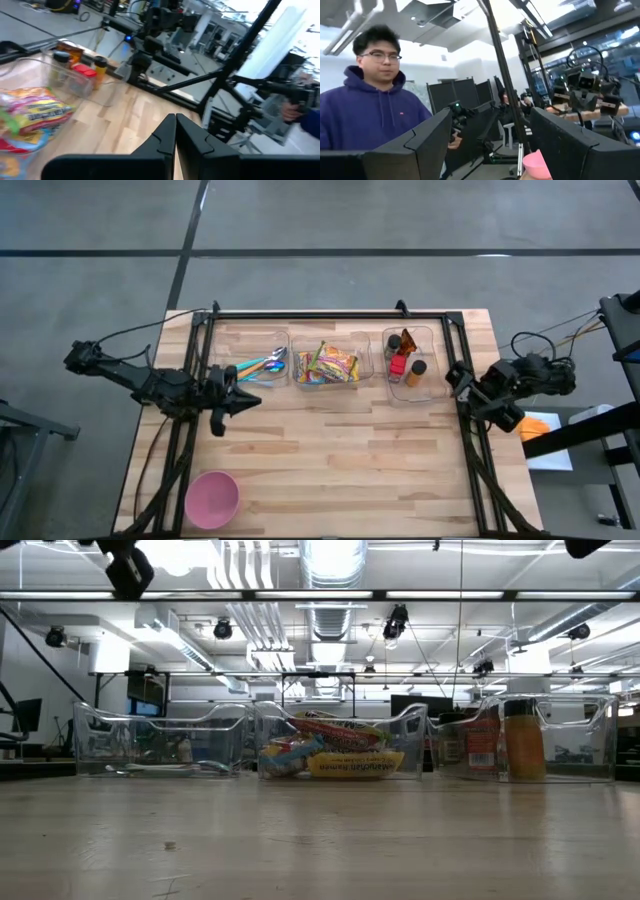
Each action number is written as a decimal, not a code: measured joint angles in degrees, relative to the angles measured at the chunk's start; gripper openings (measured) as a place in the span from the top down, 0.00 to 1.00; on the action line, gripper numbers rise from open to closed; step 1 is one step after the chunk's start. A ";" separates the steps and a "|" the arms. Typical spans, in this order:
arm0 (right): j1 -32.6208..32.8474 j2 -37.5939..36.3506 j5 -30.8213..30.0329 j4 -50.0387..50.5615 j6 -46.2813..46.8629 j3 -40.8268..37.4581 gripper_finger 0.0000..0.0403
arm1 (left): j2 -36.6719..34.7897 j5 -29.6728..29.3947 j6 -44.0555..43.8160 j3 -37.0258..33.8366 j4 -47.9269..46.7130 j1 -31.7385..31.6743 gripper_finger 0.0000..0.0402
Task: Pick & Place Food Item
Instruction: Return to Home Position
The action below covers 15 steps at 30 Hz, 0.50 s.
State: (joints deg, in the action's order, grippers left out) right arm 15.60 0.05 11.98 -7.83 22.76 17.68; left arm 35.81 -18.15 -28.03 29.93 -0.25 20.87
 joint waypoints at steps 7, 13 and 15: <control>-0.60 0.28 -0.54 -0.27 3.92 -1.59 0.34 | -1.76 10.96 1.56 -3.61 0.17 -10.49 0.95; -2.05 0.00 0.07 -6.04 0.81 -6.41 0.34 | -5.83 25.10 1.00 -7.05 0.91 -24.69 0.95; -2.19 0.00 0.14 -8.85 0.81 -9.35 0.34 | -8.35 26.31 1.01 -8.51 1.00 -26.45 0.95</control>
State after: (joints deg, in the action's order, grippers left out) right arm 13.41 0.06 12.13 -16.68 23.57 8.33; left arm 27.46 8.16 -27.03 21.42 0.75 -5.58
